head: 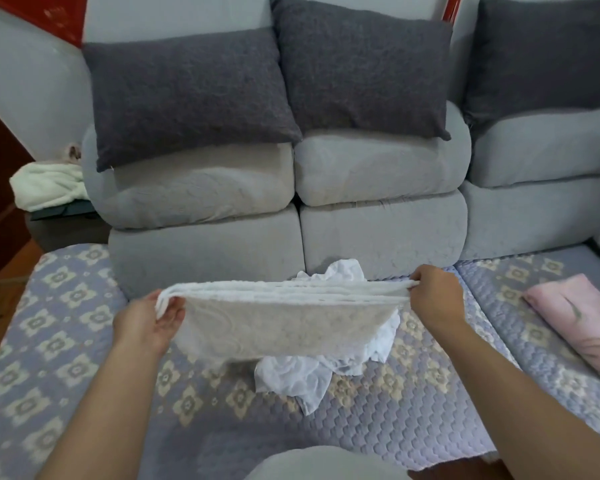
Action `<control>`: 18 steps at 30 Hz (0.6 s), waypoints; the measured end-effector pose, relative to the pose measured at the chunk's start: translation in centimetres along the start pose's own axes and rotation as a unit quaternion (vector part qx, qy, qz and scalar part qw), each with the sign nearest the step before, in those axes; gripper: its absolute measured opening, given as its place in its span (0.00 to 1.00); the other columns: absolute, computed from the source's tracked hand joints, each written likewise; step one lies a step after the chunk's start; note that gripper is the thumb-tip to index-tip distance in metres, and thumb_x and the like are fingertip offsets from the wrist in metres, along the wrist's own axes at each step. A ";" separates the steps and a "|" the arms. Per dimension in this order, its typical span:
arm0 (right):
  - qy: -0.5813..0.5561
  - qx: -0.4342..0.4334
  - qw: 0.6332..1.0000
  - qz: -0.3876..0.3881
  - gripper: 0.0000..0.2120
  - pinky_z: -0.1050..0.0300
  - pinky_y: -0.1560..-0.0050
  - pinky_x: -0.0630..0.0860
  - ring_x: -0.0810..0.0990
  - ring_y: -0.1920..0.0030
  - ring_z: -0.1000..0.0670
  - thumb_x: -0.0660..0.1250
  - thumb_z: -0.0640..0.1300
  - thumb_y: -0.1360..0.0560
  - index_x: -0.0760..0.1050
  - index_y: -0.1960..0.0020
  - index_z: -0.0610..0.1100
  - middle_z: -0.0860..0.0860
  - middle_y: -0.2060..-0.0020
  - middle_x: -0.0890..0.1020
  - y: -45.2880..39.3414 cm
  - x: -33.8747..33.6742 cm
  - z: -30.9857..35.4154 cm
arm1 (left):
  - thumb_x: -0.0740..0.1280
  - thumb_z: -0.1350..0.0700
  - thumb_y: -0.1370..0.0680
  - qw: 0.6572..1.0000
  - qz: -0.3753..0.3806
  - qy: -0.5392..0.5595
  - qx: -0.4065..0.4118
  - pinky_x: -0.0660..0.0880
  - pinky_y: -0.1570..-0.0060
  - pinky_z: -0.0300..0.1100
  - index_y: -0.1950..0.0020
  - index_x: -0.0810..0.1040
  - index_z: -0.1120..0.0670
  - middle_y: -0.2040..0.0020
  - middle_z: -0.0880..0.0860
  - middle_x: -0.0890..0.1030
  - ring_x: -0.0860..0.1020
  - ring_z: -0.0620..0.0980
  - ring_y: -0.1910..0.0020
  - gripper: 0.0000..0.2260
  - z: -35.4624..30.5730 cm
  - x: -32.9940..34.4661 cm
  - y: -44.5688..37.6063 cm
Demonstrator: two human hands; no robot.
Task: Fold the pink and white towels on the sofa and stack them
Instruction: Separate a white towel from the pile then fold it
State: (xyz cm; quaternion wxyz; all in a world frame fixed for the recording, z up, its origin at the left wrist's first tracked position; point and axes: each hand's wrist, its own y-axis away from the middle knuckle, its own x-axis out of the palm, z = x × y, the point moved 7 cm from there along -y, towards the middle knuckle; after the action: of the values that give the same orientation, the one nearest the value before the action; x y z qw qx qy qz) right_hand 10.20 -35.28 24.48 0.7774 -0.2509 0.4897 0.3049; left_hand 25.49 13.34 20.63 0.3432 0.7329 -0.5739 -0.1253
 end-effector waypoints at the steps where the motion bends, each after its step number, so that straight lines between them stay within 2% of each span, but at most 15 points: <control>1: 0.016 -0.007 1.000 0.009 0.10 0.56 0.64 0.67 0.74 0.64 0.42 0.63 0.30 0.28 0.81 0.53 0.38 0.39 0.62 0.83 -0.1 0.0 0.1 | 0.51 0.59 0.15 1.000 -0.001 -0.011 -0.010 0.71 0.40 0.46 0.52 0.76 0.55 0.55 0.53 0.78 0.77 0.50 0.55 0.15 0.9 -0.5 -0.4; 3: 0.028 0.000 0.999 0.032 0.10 0.56 0.64 0.67 0.74 0.64 0.42 0.62 0.29 0.28 0.80 0.55 0.38 0.39 0.63 0.82 -0.2 0.4 -0.3 | 0.53 0.60 0.15 0.998 -0.015 -0.041 -0.041 0.73 0.46 0.45 0.53 0.76 0.55 0.56 0.53 0.78 0.76 0.49 0.58 0.14 2.6 -1.6 -0.9; 6: 0.032 0.027 0.998 0.051 0.08 0.55 0.64 0.66 0.80 0.60 0.38 0.62 0.29 0.28 0.78 0.57 0.37 0.38 0.63 0.81 -0.2 1.0 -2.5 | 0.55 0.65 0.16 0.984 -0.022 -0.143 -0.101 0.73 0.59 0.46 0.54 0.76 0.57 0.56 0.58 0.77 0.76 0.53 0.60 0.13 5.4 -3.6 -1.4; 9: 0.015 0.081 0.995 0.063 0.05 0.55 0.64 0.67 0.81 0.59 0.38 0.62 0.32 0.25 0.77 0.55 0.37 0.38 0.61 0.81 1.1 2.1 -5.9 | 0.55 0.67 0.17 0.948 0.006 -0.275 -0.159 0.76 0.63 0.50 0.51 0.76 0.58 0.52 0.62 0.77 0.77 0.57 0.60 0.12 9.4 -6.2 -0.9; 11: -0.004 0.147 0.982 0.117 0.05 0.54 0.63 0.73 0.82 0.56 0.38 0.64 0.33 0.24 0.77 0.49 0.36 0.38 0.57 0.82 2.9 4.3 -8.5 | 0.55 0.67 0.17 0.922 0.011 -0.341 -0.183 0.81 0.67 0.48 0.52 0.78 0.58 0.50 0.62 0.78 0.78 0.58 0.62 0.13 12.6 -7.8 -0.4; 12: -0.048 0.215 0.963 0.157 0.06 0.52 0.61 0.78 0.83 0.55 0.38 0.64 0.32 0.23 0.76 0.46 0.35 0.37 0.55 0.83 4.4 5.7 -10.2 | 0.56 0.67 0.17 0.911 0.000 -0.366 -0.190 0.82 0.67 0.48 0.52 0.78 0.59 0.49 0.61 0.78 0.80 0.59 0.62 0.12 14.2 -8.6 -0.2; 13: -0.139 0.311 0.921 0.191 0.07 0.49 0.62 0.82 0.83 0.56 0.38 0.62 0.31 0.21 0.75 0.44 0.34 0.37 0.55 0.82 6.5 7.3 -12.1 | 0.58 0.66 0.18 0.902 -0.014 -0.381 -0.201 0.83 0.66 0.50 0.52 0.79 0.60 0.48 0.60 0.77 0.81 0.59 0.62 0.10 16.0 -9.5 0.0; 14: -0.243 0.419 0.849 0.211 0.08 0.49 0.64 0.84 0.82 0.58 0.39 0.60 0.31 0.19 0.74 0.42 0.32 0.37 0.55 0.81 9.1 8.7 -13.5 | 0.60 0.66 0.18 0.897 -0.027 -0.383 -0.219 0.83 0.64 0.52 0.50 0.79 0.61 0.47 0.60 0.77 0.81 0.60 0.61 0.08 17.8 -10.5 0.2; 15: -0.320 0.497 0.781 0.200 0.09 0.49 0.66 0.84 0.80 0.59 0.41 0.59 0.31 0.19 0.74 0.41 0.33 0.38 0.55 0.80 11.3 9.6 -14.8 | 0.62 0.66 0.19 0.893 -0.031 -0.372 -0.250 0.82 0.65 0.53 0.49 0.79 0.62 0.46 0.61 0.77 0.81 0.60 0.61 0.07 19.8 -11.3 0.7; 16: -0.348 0.540 0.742 0.191 0.10 0.51 0.68 0.83 0.78 0.59 0.42 0.59 0.31 0.18 0.74 0.38 0.33 0.39 0.54 0.79 13.0 10.1 -16.0 | 0.61 0.67 0.18 0.894 -0.032 -0.346 -0.284 0.82 0.68 0.52 0.49 0.79 0.63 0.47 0.62 0.77 0.80 0.60 0.61 0.07 21.8 -12.2 1.2; 17: -0.360 0.567 0.720 0.176 0.13 0.51 0.69 0.82 0.76 0.60 0.43 0.60 0.32 0.18 0.73 0.35 0.34 0.40 0.52 0.78 14.3 10.4 -17.3 | 0.60 0.67 0.18 0.898 -0.031 -0.305 -0.315 0.81 0.71 0.51 0.51 0.79 0.63 0.48 0.62 0.78 0.79 0.59 0.62 0.09 23.5 -12.8 1.8; 18: -0.346 0.570 0.727 0.165 0.15 0.50 0.69 0.81 0.76 0.60 0.43 0.60 0.33 0.18 0.73 0.33 0.35 0.40 0.48 0.78 15.1 10.2 -18.3 | 0.58 0.67 0.17 0.908 -0.036 -0.251 -0.333 0.80 0.74 0.49 0.53 0.78 0.63 0.51 0.62 0.78 0.77 0.58 0.62 0.10 24.7 -13.2 2.3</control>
State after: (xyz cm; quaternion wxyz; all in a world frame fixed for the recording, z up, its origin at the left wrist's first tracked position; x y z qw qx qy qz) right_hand -8.36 -35.14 6.52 0.8271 0.4471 0.3017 0.1580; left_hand 5.39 16.42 1.22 0.4076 0.5404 -0.5392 -0.5011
